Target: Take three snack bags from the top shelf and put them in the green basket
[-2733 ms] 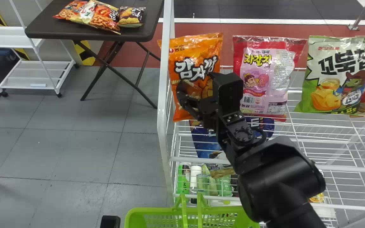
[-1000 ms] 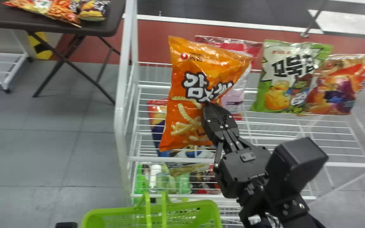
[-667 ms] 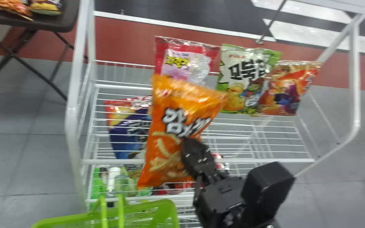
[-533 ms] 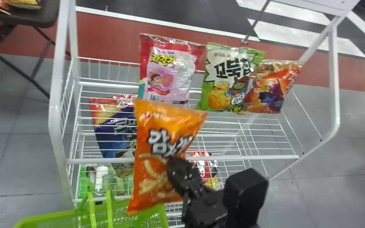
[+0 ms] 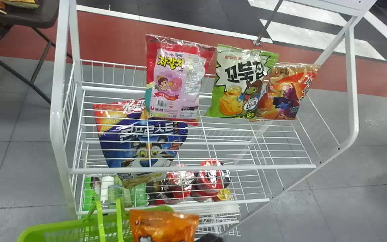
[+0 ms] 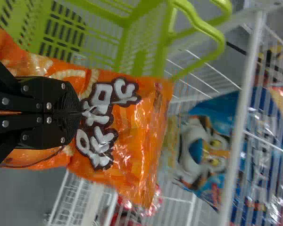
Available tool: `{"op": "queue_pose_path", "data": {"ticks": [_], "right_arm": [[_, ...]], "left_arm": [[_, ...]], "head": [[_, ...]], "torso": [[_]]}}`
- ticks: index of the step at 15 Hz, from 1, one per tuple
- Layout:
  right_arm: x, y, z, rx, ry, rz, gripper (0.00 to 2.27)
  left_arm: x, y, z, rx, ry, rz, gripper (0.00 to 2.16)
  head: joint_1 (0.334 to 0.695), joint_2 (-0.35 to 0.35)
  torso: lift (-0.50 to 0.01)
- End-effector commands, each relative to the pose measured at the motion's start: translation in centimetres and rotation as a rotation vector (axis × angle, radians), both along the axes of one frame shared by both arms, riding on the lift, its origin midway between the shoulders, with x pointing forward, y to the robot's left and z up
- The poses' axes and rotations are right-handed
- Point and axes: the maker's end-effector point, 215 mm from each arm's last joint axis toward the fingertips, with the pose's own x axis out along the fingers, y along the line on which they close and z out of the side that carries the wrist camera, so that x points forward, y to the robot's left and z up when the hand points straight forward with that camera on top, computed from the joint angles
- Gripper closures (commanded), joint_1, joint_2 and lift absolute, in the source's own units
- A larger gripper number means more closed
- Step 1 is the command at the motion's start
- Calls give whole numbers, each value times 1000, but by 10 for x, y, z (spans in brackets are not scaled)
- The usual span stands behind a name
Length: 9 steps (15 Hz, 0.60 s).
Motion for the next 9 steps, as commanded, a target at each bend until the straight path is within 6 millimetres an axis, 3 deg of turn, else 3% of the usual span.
{"op": "queue_pose_path", "data": {"ticks": [1, 4, 5, 7, 8, 9], "right_arm": [[-8, 32, -5, 102, 25, 35, 2196], [5, 59, 16, 224, -32, 46, 2196], [6, 62, 17, 227, -31, 49, 2196], [3, 59, 0, 211, 3, 51, 2121], [-4, 57, -16, 192, 51, 55, 1889], [-13, 54, -30, 176, 106, 59, 1494]], "left_arm": [[1, -1, 0, 1, -3, -3, 2142], [-1, -4, -1, 3, 0, -5, 2142], [-1, -4, -1, 4, -1, -5, 2142], [-4, -5, 0, 2, 3, -8, 2142], [-5, -6, 1, 0, 3, -9, 2142], [-6, -6, 1, 1, 3, -10, 2142]], "head": [[695, -350], [695, -333], [695, -305], [695, -253], [695, -240], [695, -246]], "torso": [[-44], [-44], [-44], [-44], [-44], [-44]]}}
